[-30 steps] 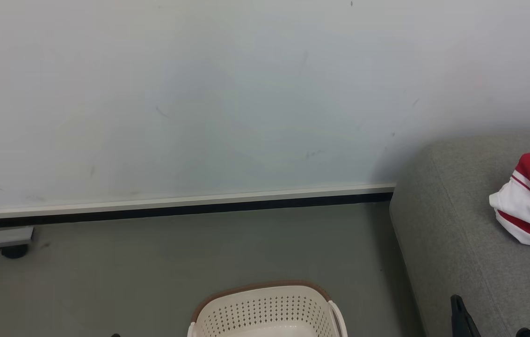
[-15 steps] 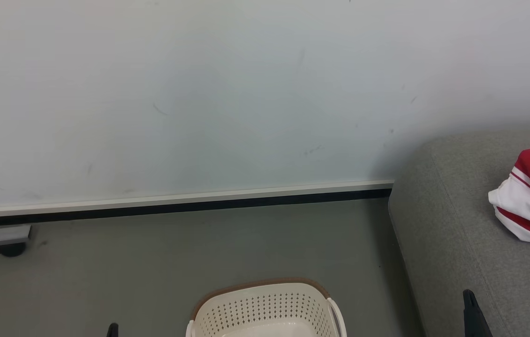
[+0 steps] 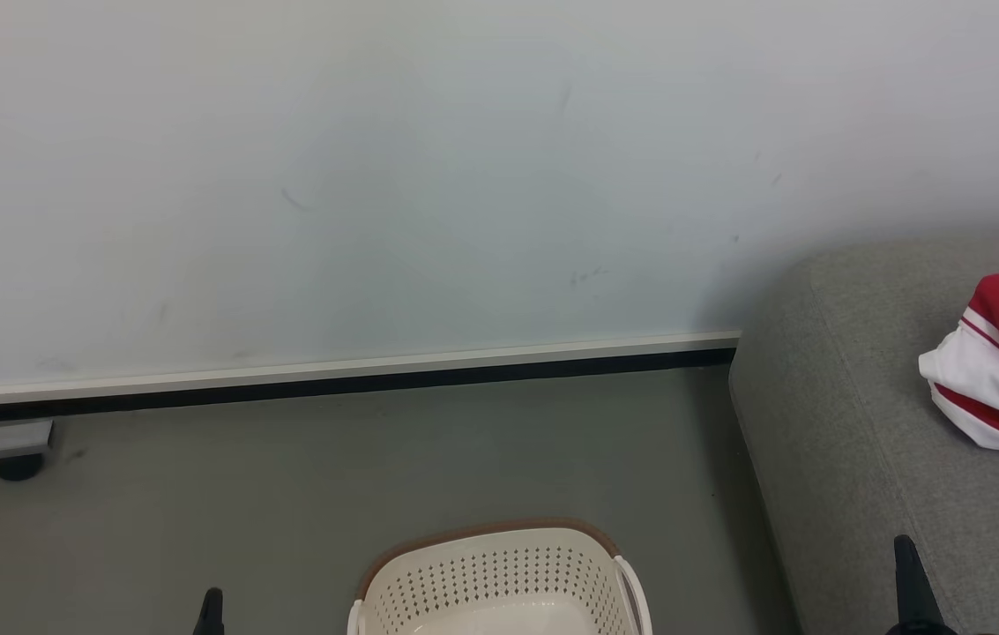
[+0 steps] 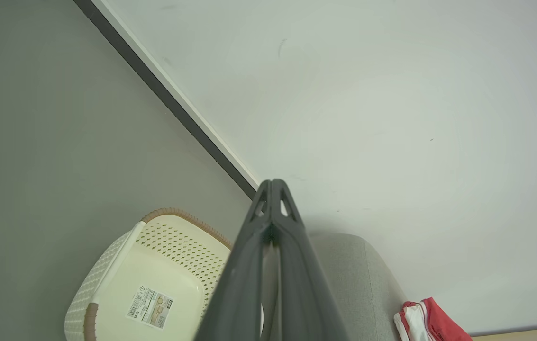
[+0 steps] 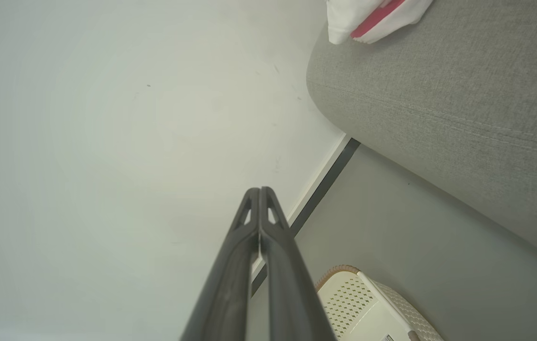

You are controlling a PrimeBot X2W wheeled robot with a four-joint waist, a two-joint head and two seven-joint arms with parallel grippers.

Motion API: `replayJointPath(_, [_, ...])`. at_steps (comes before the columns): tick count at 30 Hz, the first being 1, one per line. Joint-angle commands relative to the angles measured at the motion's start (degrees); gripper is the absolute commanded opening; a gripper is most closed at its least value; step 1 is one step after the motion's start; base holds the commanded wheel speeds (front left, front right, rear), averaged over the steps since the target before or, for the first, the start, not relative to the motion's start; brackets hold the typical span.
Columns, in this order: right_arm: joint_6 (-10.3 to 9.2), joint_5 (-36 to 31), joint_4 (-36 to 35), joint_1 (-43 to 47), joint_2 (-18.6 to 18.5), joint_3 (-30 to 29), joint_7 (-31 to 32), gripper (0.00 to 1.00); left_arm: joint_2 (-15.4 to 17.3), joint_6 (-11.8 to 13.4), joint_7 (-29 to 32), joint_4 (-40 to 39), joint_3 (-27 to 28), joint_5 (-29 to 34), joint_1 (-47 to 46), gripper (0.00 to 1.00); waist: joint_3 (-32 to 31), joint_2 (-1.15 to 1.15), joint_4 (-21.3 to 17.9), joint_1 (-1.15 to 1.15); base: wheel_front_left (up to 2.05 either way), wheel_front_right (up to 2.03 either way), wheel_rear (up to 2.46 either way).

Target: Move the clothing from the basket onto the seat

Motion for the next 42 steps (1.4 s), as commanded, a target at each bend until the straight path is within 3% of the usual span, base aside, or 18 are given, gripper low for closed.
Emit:
replayJointPath(1, [0.01,2.2,-0.4,-1.4,-0.7,-0.2,0.2,0.00,0.1,-0.2,0.4,-0.3,0.4,-2.1,-1.6,0.00,0.1,-0.01,0.0,-0.01,0.00,0.00,0.00])
replayJointPath(42, [0.01,28.9,0.1,-3.6,-4.0,-1.0,1.1,0.00,-0.1,-1.6,6.0,2.2,1.1,-23.3,-6.6,0.00,1.8,-0.01,-0.9,-0.01,0.00,0.00,0.00])
